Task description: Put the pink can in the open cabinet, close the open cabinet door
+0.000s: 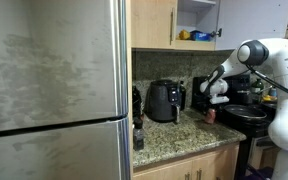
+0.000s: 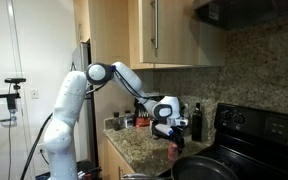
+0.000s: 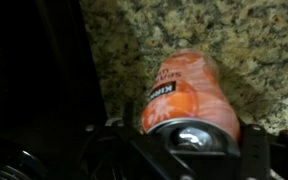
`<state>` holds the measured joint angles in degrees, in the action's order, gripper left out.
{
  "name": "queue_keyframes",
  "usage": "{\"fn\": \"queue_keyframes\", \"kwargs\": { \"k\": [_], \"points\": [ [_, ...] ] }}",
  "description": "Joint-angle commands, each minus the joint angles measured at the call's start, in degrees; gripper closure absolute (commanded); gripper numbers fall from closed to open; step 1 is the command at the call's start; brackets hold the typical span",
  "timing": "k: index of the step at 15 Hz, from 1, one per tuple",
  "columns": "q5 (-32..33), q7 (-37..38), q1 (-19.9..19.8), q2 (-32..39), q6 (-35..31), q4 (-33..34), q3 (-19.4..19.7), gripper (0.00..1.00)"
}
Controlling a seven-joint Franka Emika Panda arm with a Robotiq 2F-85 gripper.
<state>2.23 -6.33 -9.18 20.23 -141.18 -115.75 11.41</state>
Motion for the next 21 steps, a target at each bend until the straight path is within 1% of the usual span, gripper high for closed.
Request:
{"fn": "queue_keyframes", "kwargs": {
  "k": [1,2,5,7,10,13,15,16,18,21],
  "points": [
    [0.76,1.68,-1.17,1.92,2.58,2.41,-0.15,0.48],
    [0.73,1.82,-1.36,1.73,3.09,2.66,-0.07,0.53],
    [0.38,1.42,-2.01,1.5,5.61,3.3,-0.06,0.6],
    [-2.14,-3.47,-3.55,1.57,9.66,4.27,-1.61,0.62],
    [-6.18,-10.68,-5.47,0.74,14.19,5.01,-3.45,0.62],
    [-7.35,-16.57,-5.95,-2.98,14.83,2.35,-4.09,0.62],
    [-5.63,-18.04,-5.13,-6.17,12.95,-0.81,-3.74,0.62],
    [-3.66,-17.44,-4.21,-8.36,11.05,-3.17,-3.31,0.62],
    [2.18,-14.66,-2.3,-12.92,6.9,-8.09,-2.44,0.62],
    [12.58,-11.62,-0.75,-21.54,3.7,-16.01,-2.16,0.62]
  ]
}}
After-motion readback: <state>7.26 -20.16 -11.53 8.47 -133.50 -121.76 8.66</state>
